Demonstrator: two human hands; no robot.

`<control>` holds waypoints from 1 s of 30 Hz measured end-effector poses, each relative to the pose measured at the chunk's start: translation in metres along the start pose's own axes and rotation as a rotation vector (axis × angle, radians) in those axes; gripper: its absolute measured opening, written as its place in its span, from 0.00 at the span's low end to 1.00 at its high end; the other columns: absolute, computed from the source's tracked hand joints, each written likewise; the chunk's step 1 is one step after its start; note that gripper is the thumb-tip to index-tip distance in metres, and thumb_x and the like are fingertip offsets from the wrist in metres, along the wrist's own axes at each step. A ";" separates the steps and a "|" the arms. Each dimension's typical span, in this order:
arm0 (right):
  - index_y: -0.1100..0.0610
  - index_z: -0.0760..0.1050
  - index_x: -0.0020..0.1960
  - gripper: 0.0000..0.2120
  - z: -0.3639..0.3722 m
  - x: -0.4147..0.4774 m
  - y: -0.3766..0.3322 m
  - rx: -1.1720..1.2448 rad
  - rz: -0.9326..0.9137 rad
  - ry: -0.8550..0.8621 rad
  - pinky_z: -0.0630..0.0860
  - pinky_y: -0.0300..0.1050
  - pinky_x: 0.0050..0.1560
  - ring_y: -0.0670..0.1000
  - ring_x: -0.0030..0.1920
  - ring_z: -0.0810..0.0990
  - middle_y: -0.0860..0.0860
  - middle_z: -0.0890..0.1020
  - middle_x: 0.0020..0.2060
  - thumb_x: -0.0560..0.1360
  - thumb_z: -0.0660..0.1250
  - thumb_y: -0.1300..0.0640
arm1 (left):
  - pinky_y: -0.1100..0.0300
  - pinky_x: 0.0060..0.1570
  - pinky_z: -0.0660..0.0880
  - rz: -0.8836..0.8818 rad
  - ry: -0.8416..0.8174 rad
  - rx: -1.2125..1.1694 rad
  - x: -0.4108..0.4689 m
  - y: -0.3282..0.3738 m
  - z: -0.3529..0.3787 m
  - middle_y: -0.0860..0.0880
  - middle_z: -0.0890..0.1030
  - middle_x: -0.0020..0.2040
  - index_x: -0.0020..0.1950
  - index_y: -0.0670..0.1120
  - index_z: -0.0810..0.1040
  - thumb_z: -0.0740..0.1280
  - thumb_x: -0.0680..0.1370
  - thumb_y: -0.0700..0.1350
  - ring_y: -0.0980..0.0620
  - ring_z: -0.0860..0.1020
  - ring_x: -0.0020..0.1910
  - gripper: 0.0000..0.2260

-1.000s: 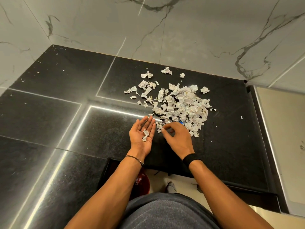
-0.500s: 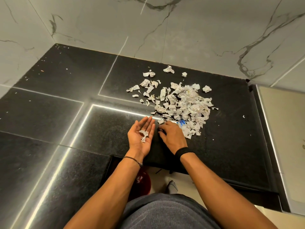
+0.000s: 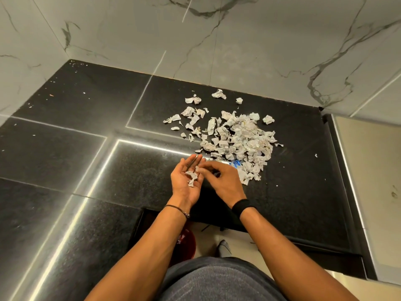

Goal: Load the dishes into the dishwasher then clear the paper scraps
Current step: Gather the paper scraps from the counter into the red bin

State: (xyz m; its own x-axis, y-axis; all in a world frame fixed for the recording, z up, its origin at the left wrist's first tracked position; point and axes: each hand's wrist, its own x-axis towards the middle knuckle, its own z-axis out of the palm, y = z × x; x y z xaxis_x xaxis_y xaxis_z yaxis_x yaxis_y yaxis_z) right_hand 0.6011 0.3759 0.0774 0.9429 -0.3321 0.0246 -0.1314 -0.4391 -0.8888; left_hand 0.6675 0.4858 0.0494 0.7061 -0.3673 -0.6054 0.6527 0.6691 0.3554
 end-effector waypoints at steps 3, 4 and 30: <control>0.51 0.85 0.53 0.06 -0.003 0.007 0.002 -0.052 0.007 0.064 0.77 0.36 0.50 0.41 0.47 0.82 0.42 0.86 0.47 0.77 0.72 0.57 | 0.53 0.64 0.75 -0.027 -0.032 -0.028 0.000 -0.003 0.006 0.39 0.82 0.63 0.61 0.38 0.80 0.58 0.85 0.50 0.43 0.81 0.60 0.18; 0.51 0.84 0.54 0.06 -0.005 0.011 0.007 -0.107 0.011 0.091 0.77 0.39 0.51 0.42 0.47 0.82 0.43 0.86 0.47 0.77 0.71 0.57 | 0.52 0.65 0.75 -0.036 -0.041 -0.041 -0.001 -0.003 0.007 0.39 0.82 0.63 0.62 0.38 0.80 0.58 0.85 0.49 0.43 0.81 0.63 0.18; 0.55 0.82 0.59 0.11 -0.008 0.032 0.027 -0.433 -0.053 0.014 0.74 0.43 0.50 0.49 0.49 0.78 0.50 0.79 0.50 0.78 0.71 0.55 | 0.49 0.59 0.79 -0.001 -0.028 -0.099 0.005 0.011 0.000 0.37 0.82 0.62 0.59 0.37 0.81 0.59 0.85 0.49 0.41 0.84 0.59 0.18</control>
State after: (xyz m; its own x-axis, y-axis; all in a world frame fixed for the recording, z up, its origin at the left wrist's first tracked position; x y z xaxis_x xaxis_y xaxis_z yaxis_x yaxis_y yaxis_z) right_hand 0.6255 0.3469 0.0581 0.9479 -0.3097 0.0745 -0.2016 -0.7644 -0.6124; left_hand 0.6775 0.4913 0.0504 0.7135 -0.3852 -0.5852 0.6242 0.7288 0.2814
